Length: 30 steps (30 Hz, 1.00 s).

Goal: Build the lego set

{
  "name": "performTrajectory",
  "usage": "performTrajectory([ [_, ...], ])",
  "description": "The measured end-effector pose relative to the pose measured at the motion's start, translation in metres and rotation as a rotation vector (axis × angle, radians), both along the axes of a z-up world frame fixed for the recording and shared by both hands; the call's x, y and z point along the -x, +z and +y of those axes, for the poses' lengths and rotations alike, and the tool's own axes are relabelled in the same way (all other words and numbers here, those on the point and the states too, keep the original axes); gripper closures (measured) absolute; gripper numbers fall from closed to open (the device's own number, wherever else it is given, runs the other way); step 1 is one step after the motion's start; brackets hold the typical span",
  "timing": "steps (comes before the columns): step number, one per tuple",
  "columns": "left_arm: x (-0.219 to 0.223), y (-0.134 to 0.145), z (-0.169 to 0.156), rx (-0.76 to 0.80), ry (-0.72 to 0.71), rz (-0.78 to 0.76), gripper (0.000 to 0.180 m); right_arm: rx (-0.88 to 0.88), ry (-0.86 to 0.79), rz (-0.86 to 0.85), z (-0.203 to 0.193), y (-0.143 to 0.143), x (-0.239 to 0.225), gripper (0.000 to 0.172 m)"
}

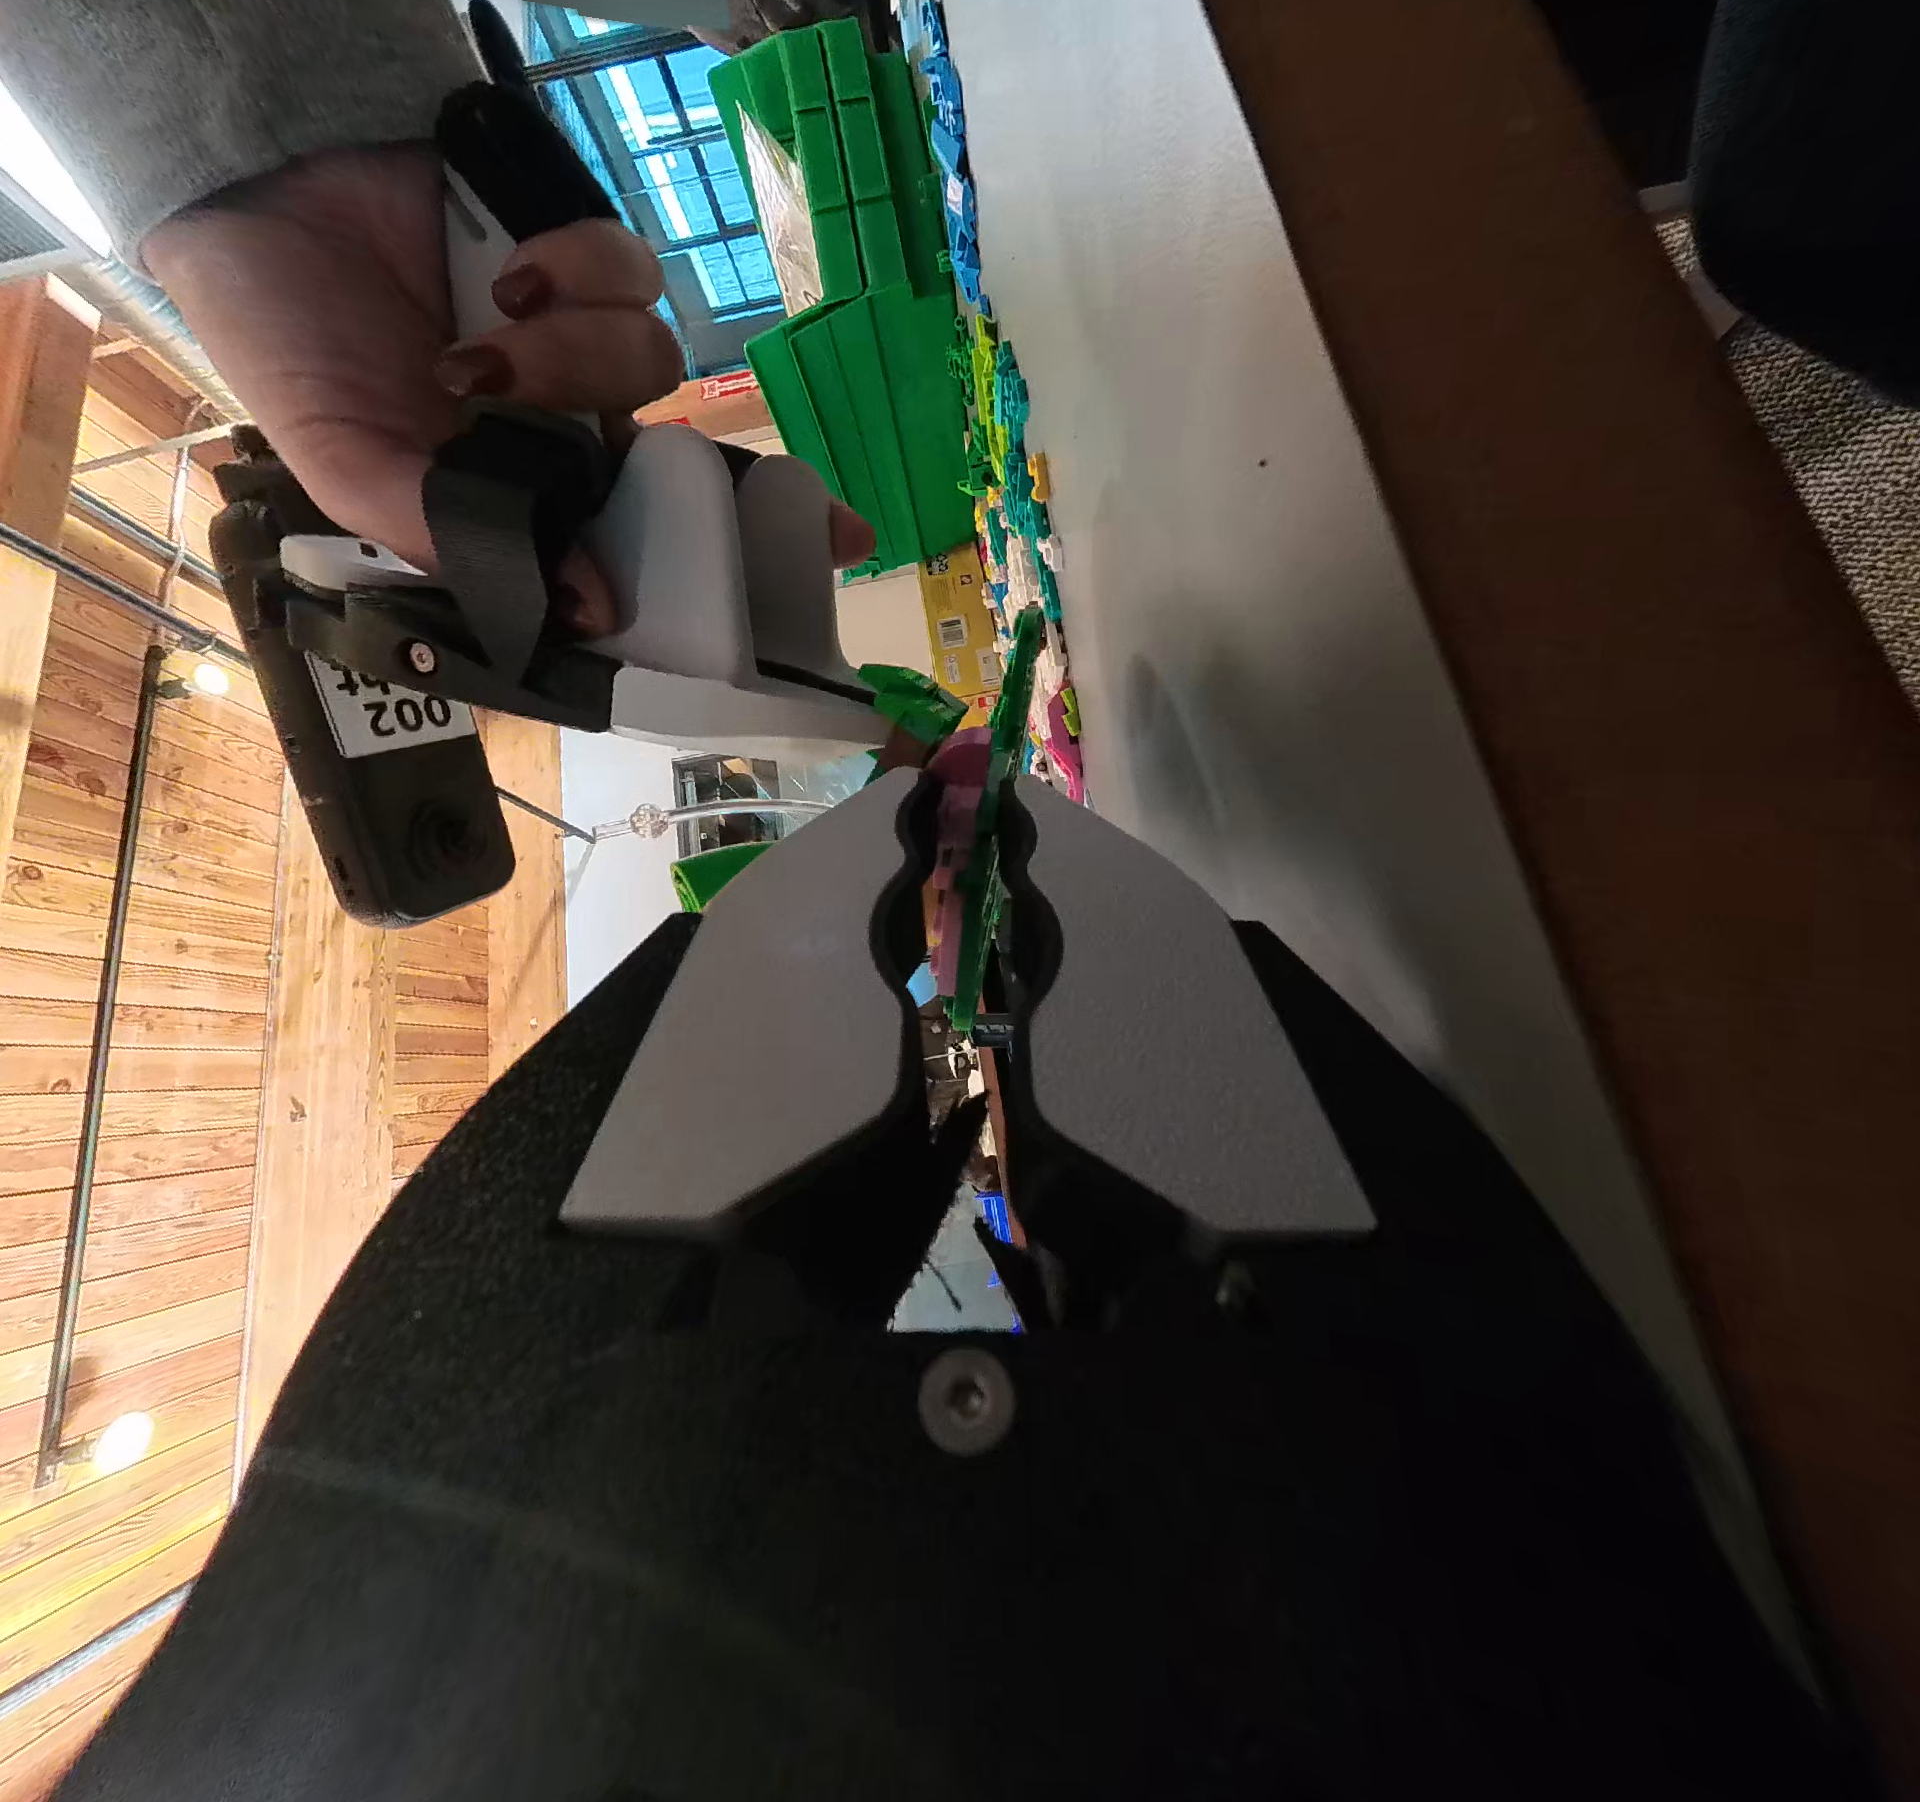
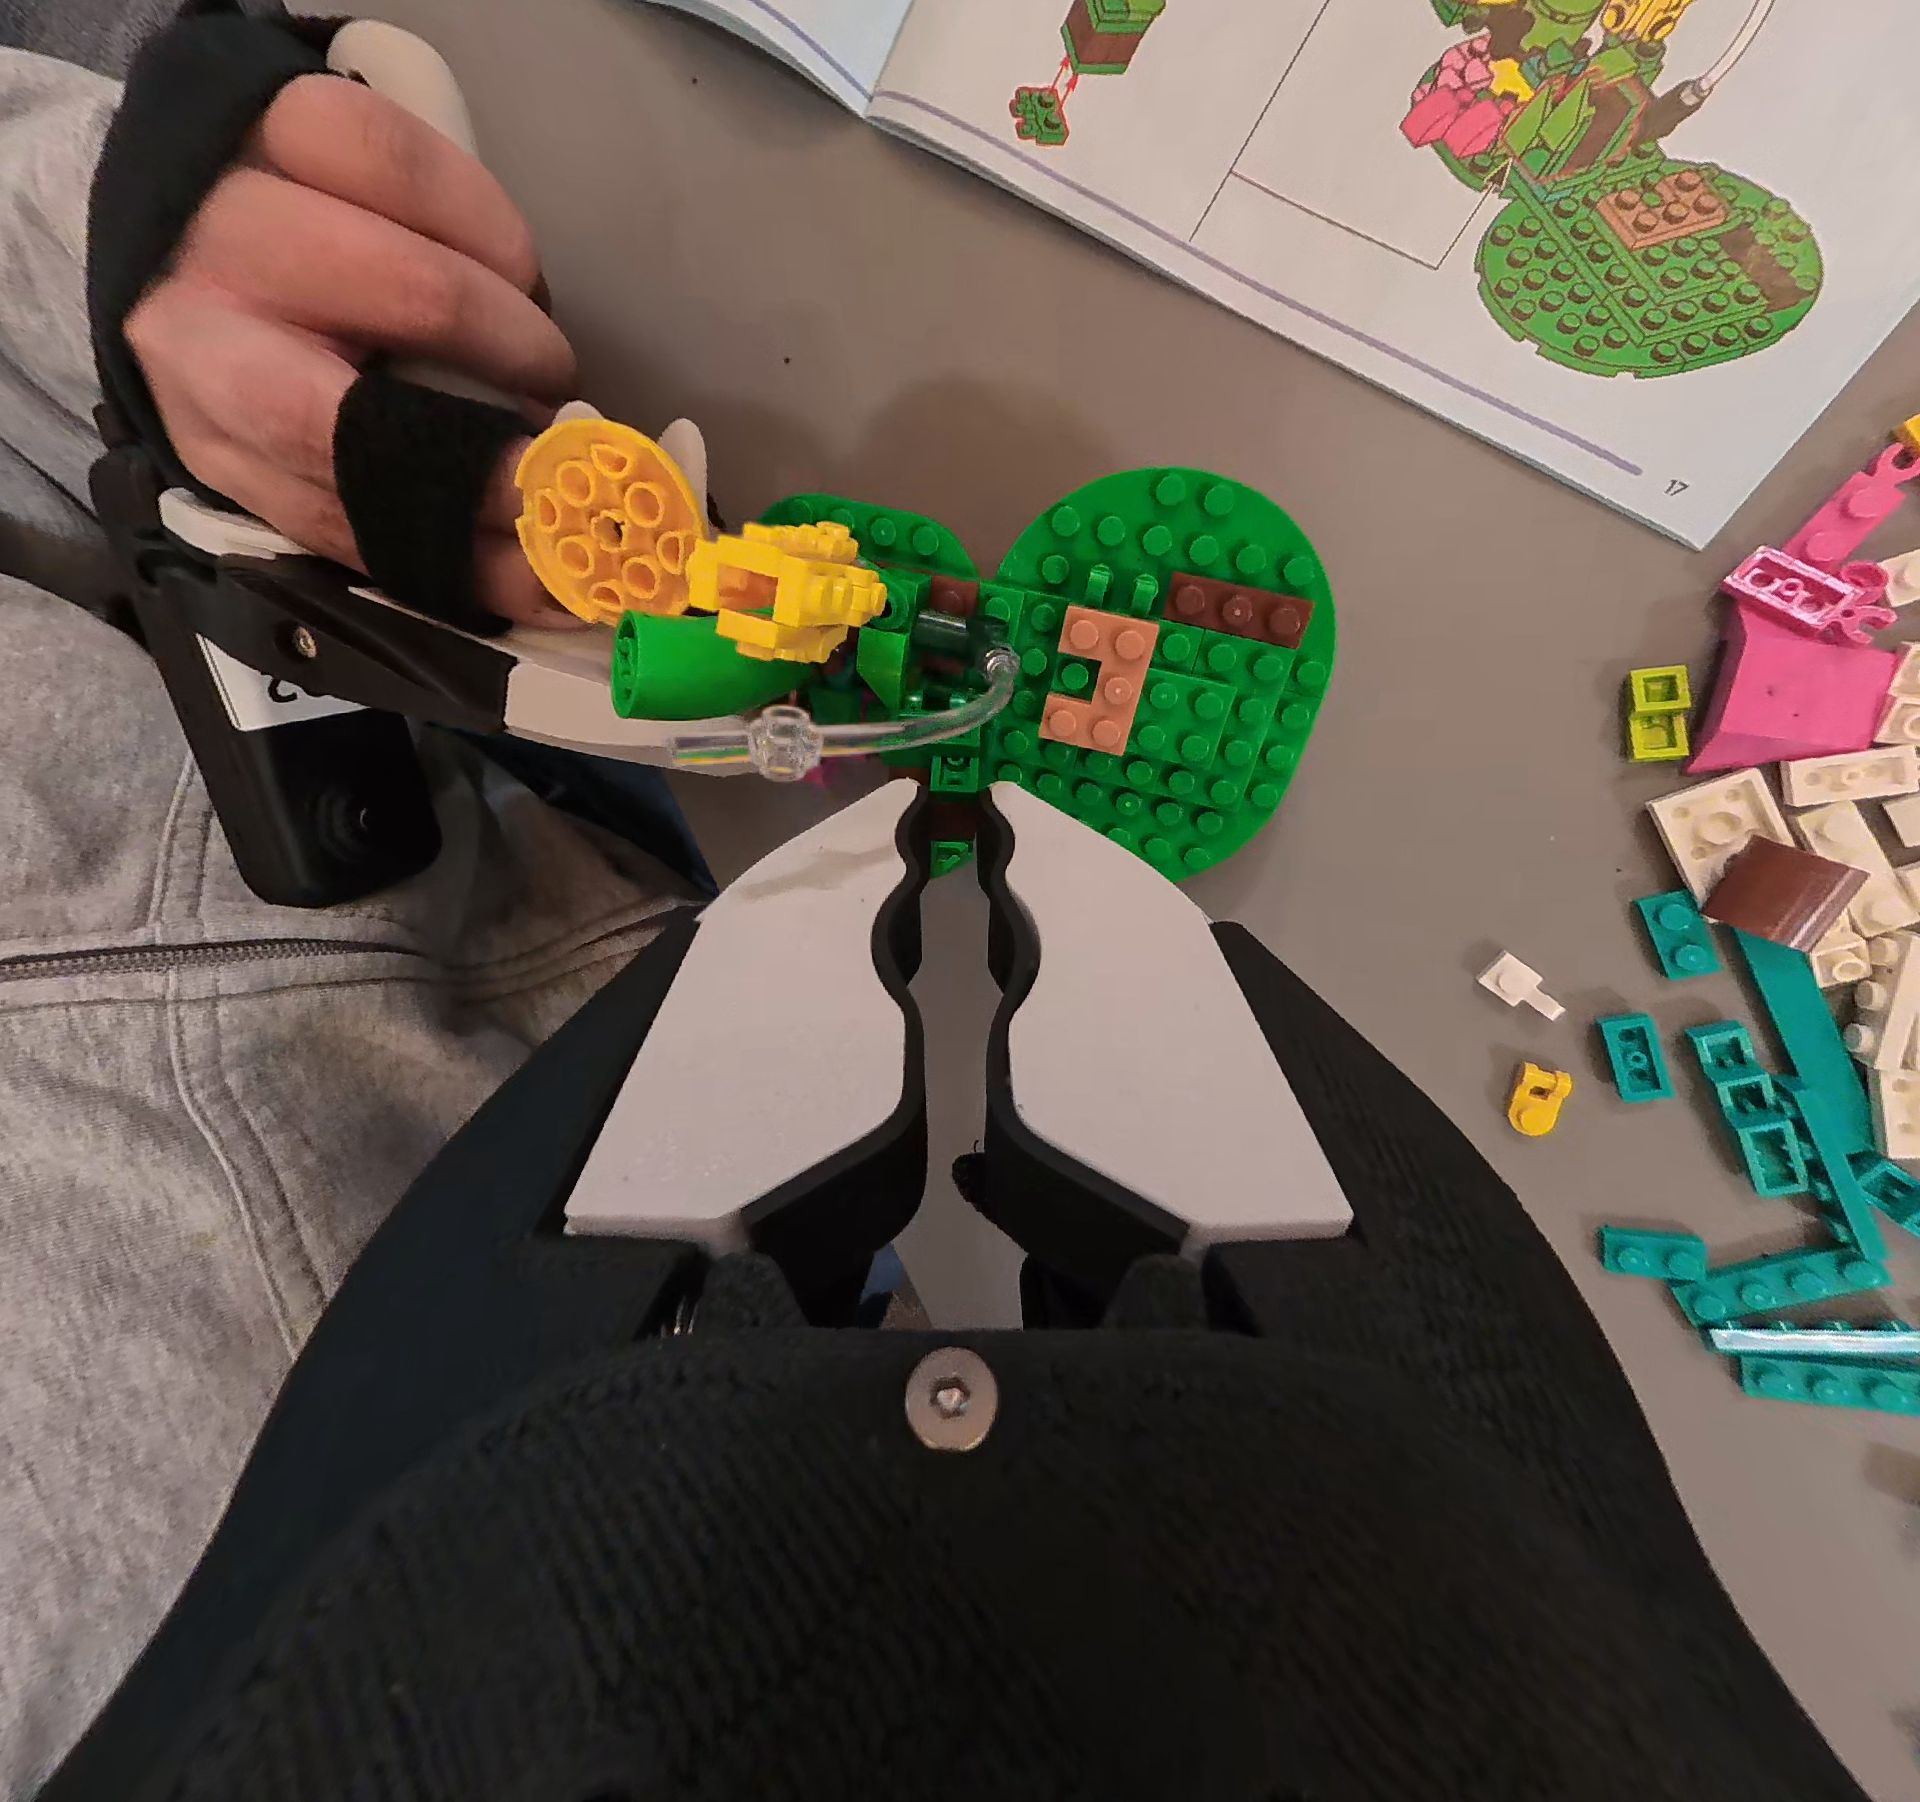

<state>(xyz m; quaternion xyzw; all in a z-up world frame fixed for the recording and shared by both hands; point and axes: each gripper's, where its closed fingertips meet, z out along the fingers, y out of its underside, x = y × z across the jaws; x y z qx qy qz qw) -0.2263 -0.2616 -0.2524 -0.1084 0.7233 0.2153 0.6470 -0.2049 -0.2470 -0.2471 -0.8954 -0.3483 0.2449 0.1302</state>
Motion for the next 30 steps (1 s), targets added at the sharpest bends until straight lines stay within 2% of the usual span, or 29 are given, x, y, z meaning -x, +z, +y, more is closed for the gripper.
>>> performTrajectory([
  [9,0.000,0.000,0.000,0.021,-0.003,-0.014,0.170,0.011,-0.015,0.040,0.000,-0.001,0.001,0.165],
  [17,0.001,0.000,0.001,0.034,0.003,-0.017,0.170,-0.099,-0.023,0.063,0.002,-0.003,0.001,0.165],
  [25,0.001,0.001,0.001,0.026,0.005,-0.020,0.170,-0.047,-0.034,0.040,0.000,-0.004,-0.006,0.166],
  [27,0.002,0.001,0.002,0.023,0.012,-0.025,0.170,-0.051,-0.025,0.016,-0.001,-0.005,-0.013,0.166],
  [30,0.004,0.001,0.005,0.037,0.025,-0.033,0.170,-0.070,0.001,-0.152,-0.002,-0.015,-0.045,0.165],
])
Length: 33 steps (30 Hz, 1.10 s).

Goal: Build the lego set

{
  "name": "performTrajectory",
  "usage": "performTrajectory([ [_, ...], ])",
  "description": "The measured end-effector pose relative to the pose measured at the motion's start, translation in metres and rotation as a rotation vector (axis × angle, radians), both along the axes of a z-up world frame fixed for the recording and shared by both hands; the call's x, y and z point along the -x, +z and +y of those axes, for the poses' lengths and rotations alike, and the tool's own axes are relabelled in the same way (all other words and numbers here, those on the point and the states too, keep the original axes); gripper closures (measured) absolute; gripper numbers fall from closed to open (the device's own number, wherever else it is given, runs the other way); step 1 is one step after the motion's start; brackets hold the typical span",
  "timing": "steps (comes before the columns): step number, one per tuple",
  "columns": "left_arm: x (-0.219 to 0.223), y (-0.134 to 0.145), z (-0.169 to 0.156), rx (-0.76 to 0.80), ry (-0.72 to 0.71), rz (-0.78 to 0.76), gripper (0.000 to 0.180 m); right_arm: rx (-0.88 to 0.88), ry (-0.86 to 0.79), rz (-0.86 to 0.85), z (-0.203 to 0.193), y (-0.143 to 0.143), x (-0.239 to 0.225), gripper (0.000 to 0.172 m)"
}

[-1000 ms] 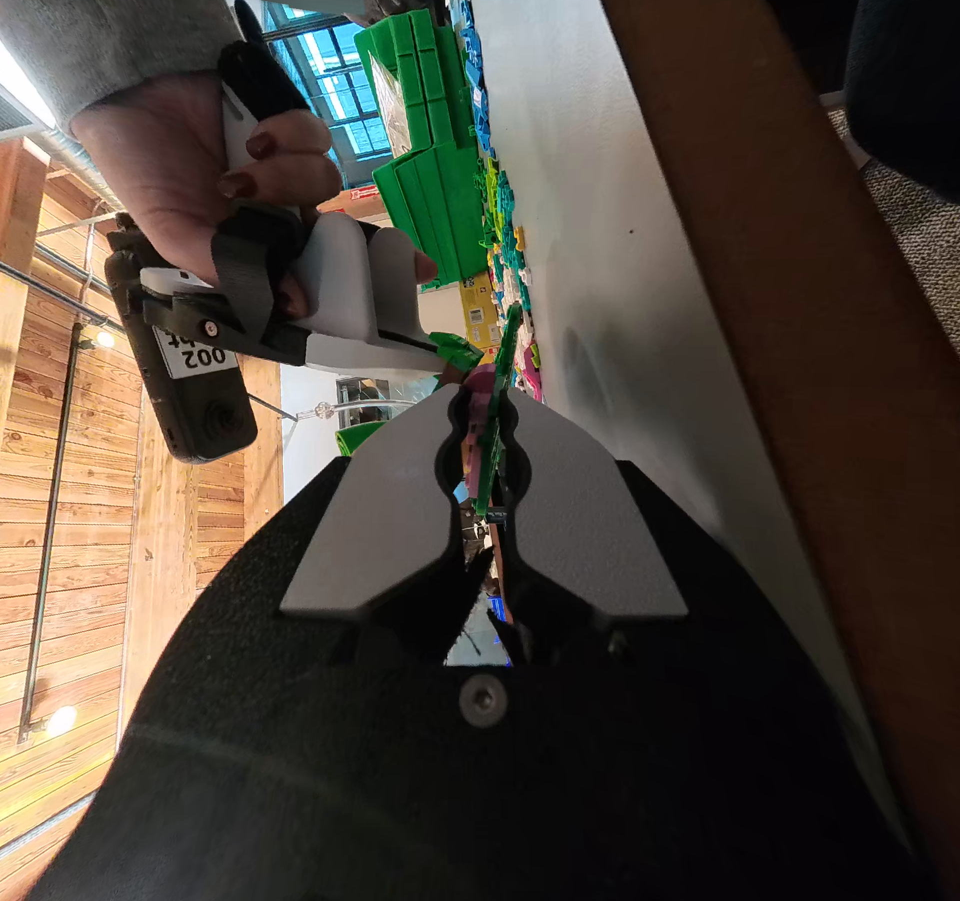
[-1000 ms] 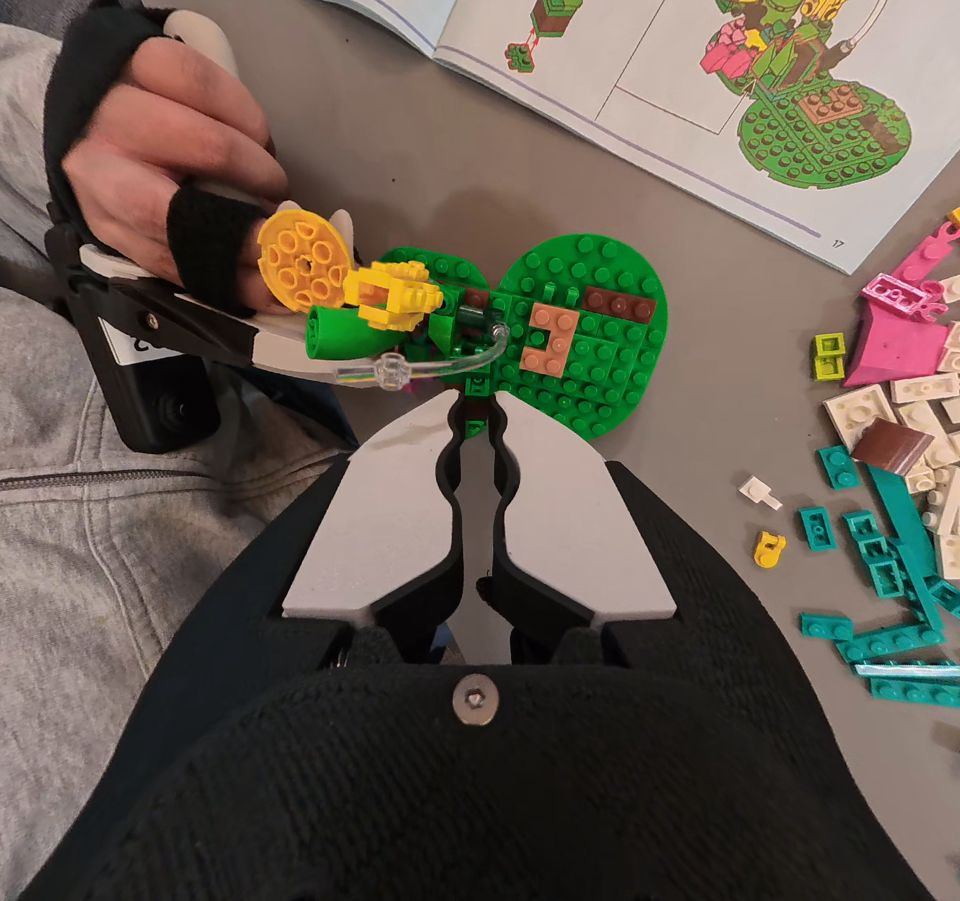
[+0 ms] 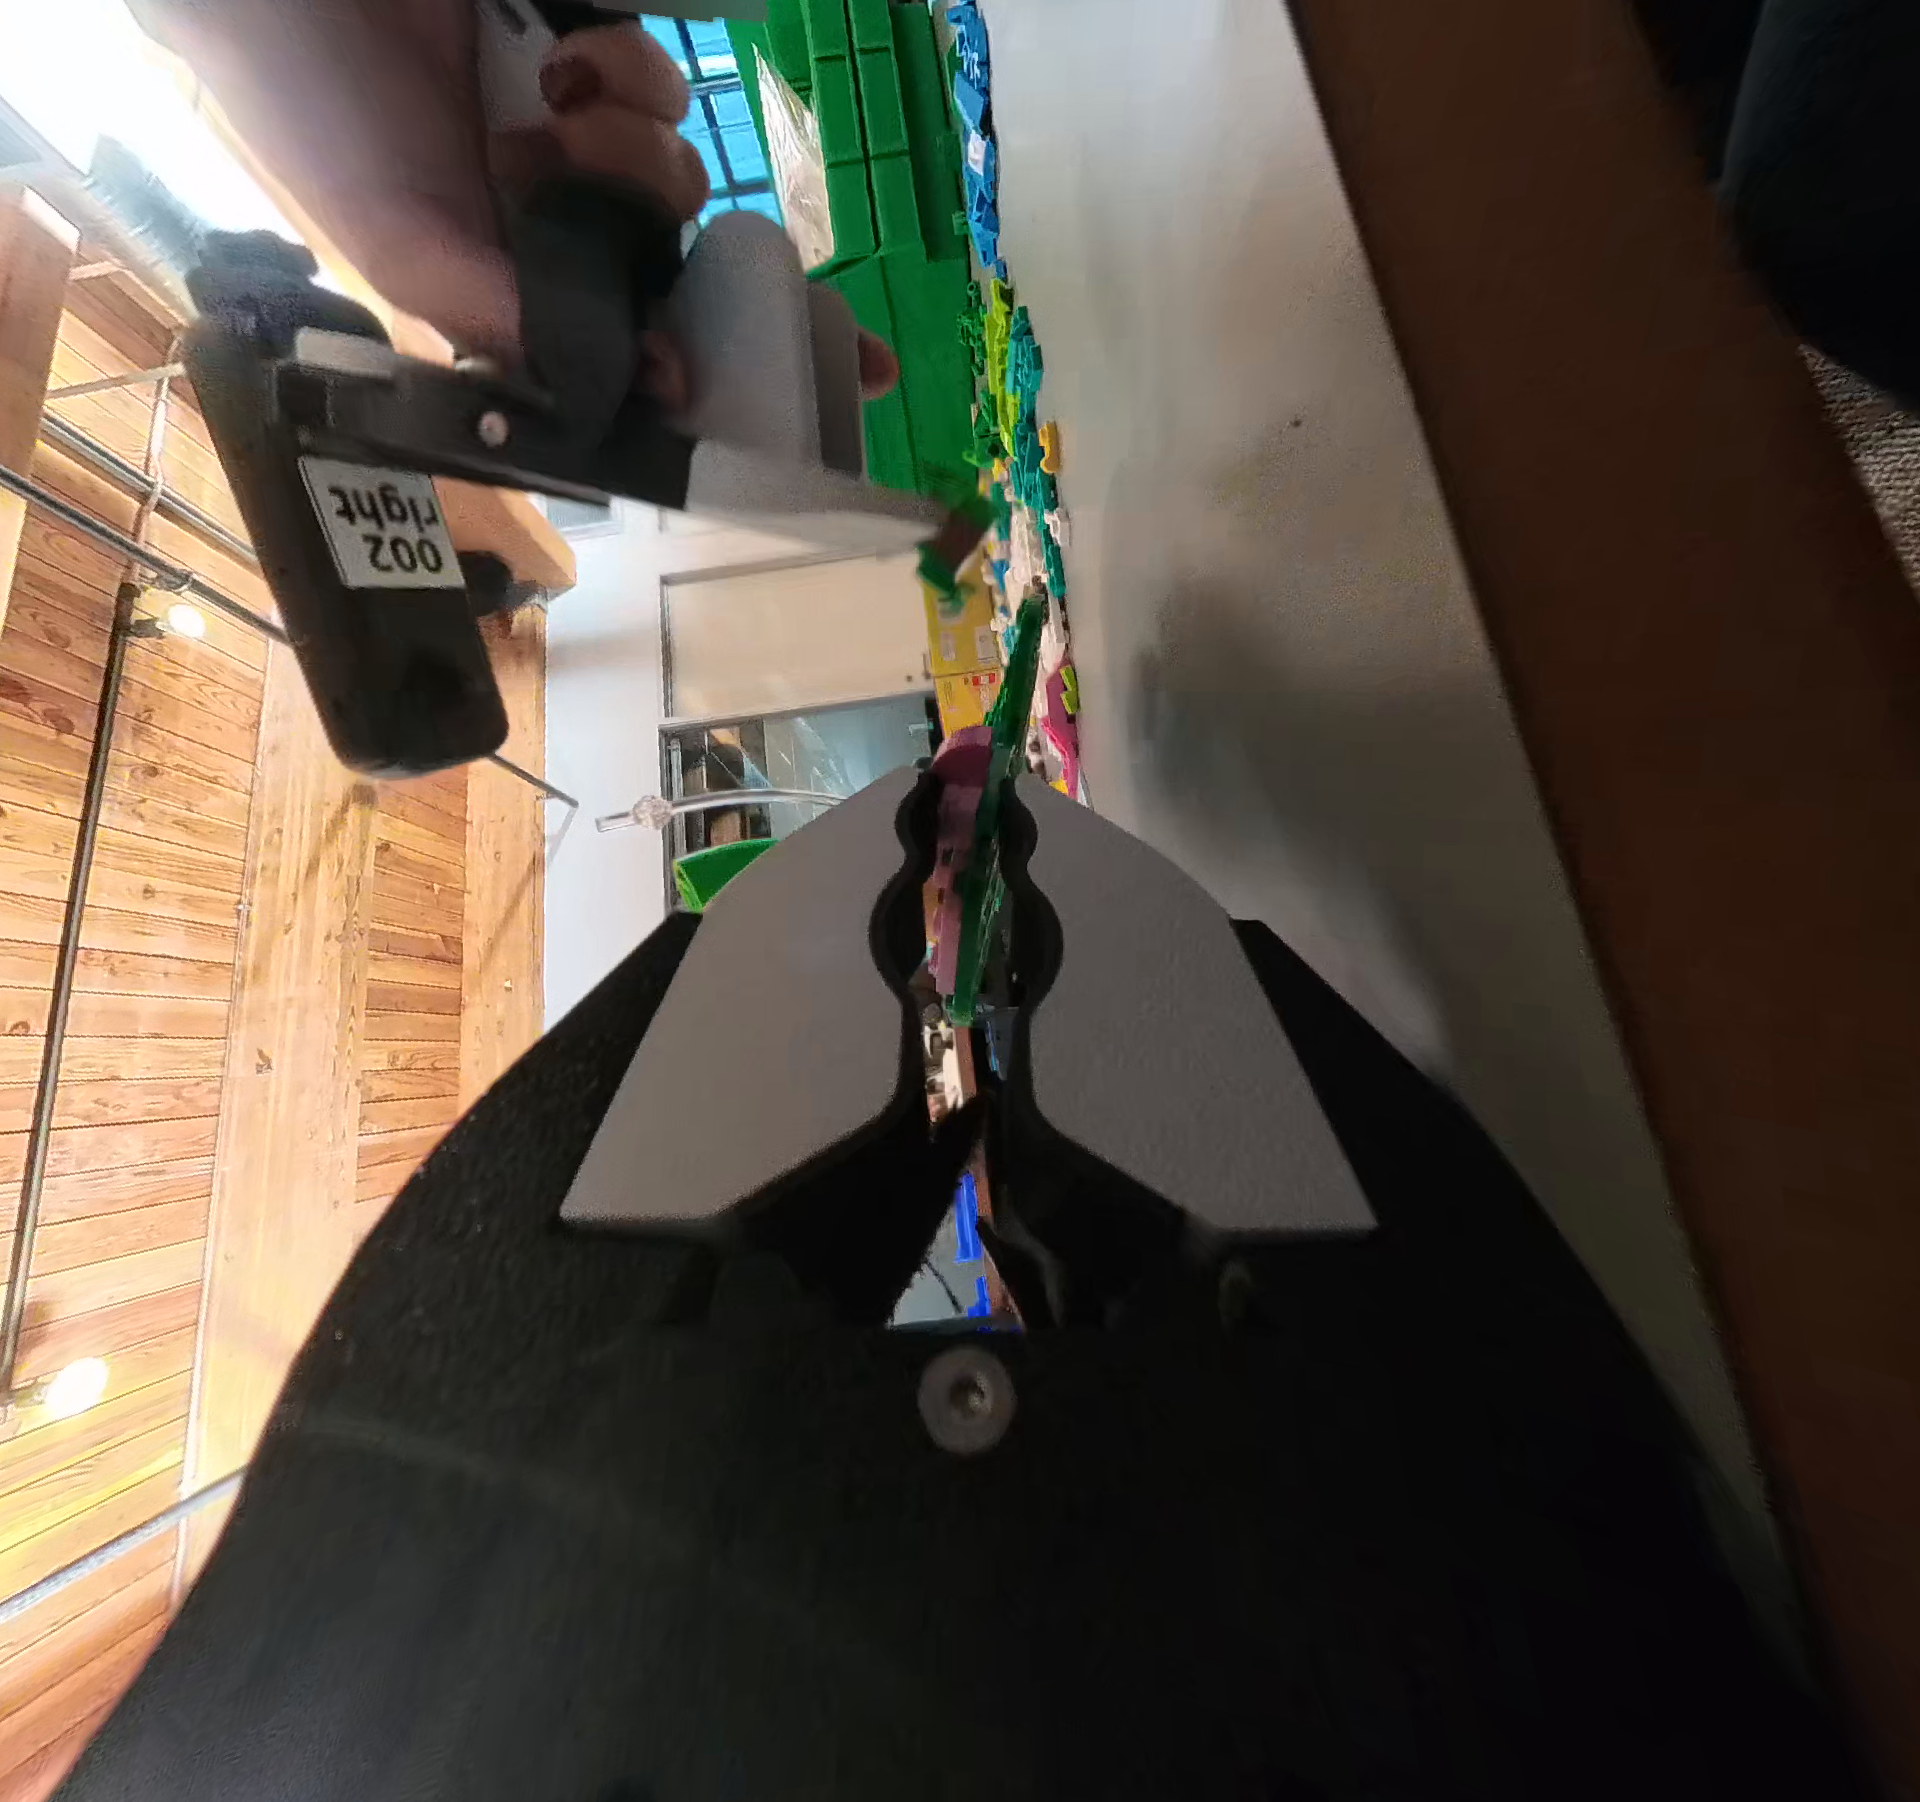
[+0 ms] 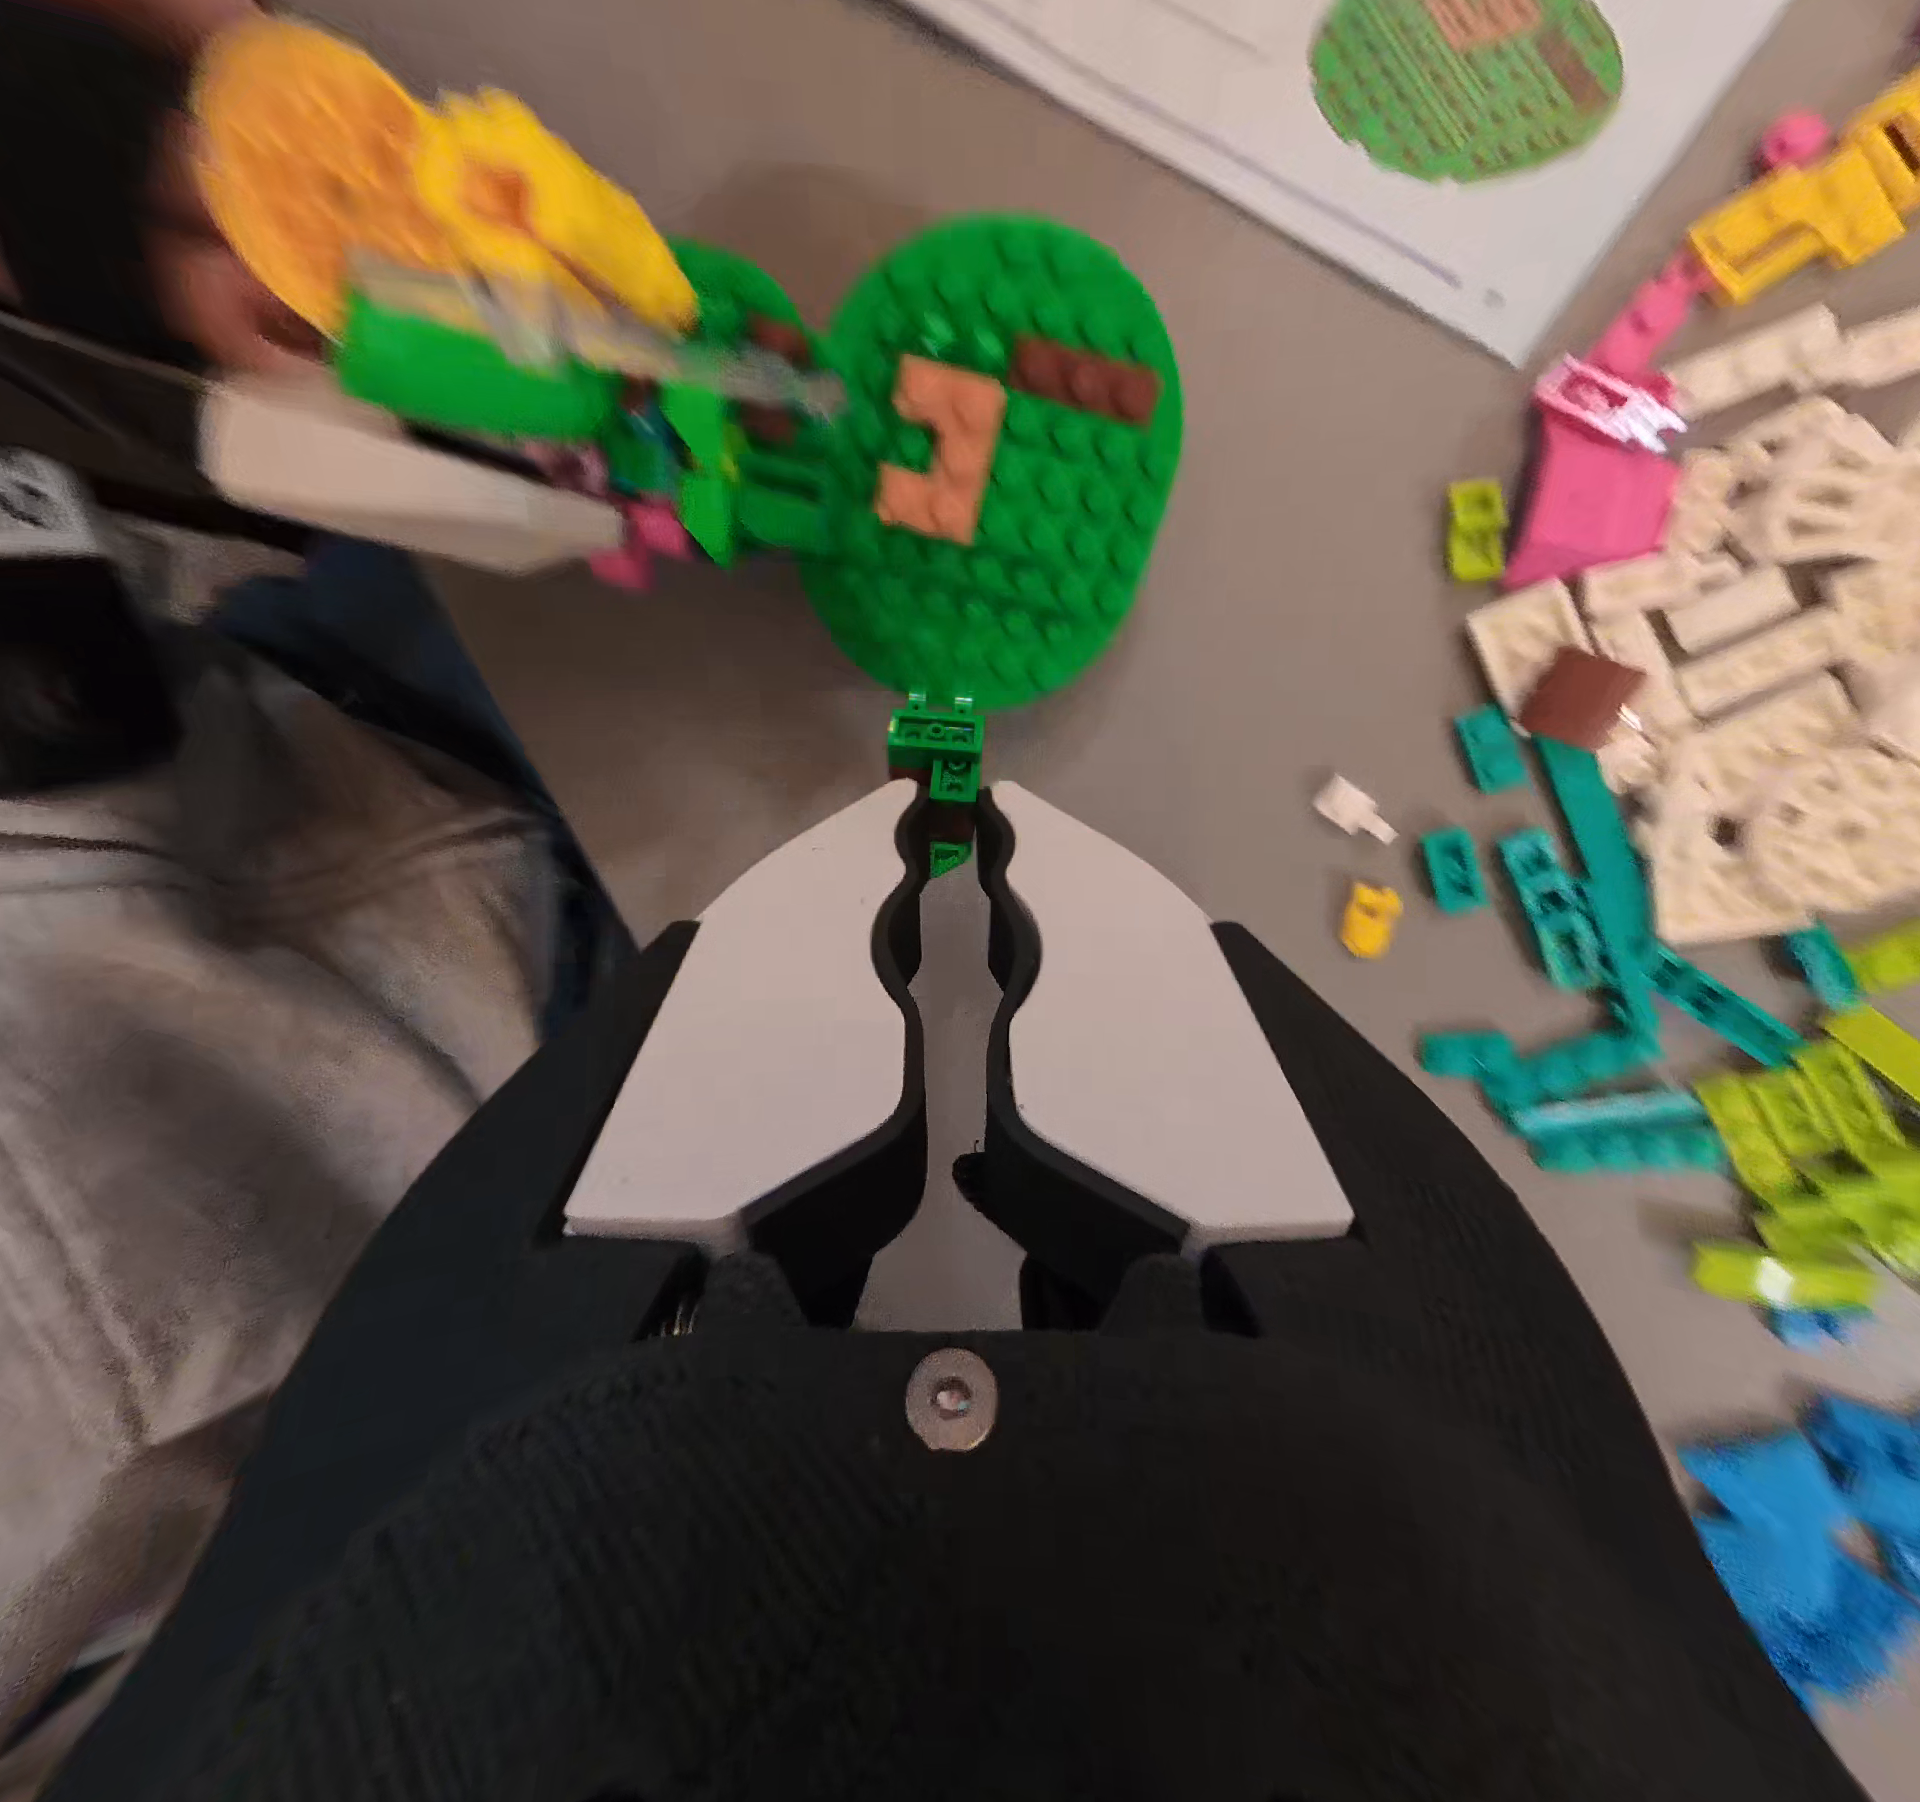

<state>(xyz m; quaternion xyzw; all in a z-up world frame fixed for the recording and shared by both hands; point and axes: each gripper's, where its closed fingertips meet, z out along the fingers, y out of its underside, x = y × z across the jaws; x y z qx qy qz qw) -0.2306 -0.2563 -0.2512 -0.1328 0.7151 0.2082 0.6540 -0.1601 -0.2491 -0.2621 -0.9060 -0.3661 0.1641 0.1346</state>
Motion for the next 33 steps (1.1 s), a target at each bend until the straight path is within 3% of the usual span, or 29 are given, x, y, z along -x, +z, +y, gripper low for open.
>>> performTrajectory([
  [5,0.000,0.000,0.001,0.010,0.002,-0.003,0.170,0.056,0.008,-0.241,-0.012,-0.021,-0.045,0.165],
  [11,0.000,0.000,0.001,0.016,0.003,-0.006,0.170,0.068,-0.027,-0.241,-0.012,-0.024,-0.047,0.165],
  [17,0.001,0.000,0.001,0.023,0.001,-0.014,0.170,0.047,0.045,-0.179,-0.016,-0.013,-0.046,0.148],
  [20,0.001,0.000,0.001,0.026,-0.001,-0.017,0.170,-0.077,0.249,-0.223,-0.018,-0.009,-0.053,0.136],
  [26,0.001,0.000,0.002,0.036,0.001,-0.026,0.170,-0.536,0.893,-0.490,-0.010,-0.013,-0.056,0.124],
  [29,0.001,0.000,0.002,0.040,0.001,-0.028,0.170,-0.602,1.108,-0.537,-0.016,-0.018,-0.053,0.124],
  [33,0.001,0.000,0.002,0.044,-0.001,-0.030,0.170,-0.638,1.264,-0.502,-0.018,-0.019,-0.049,0.124],
])
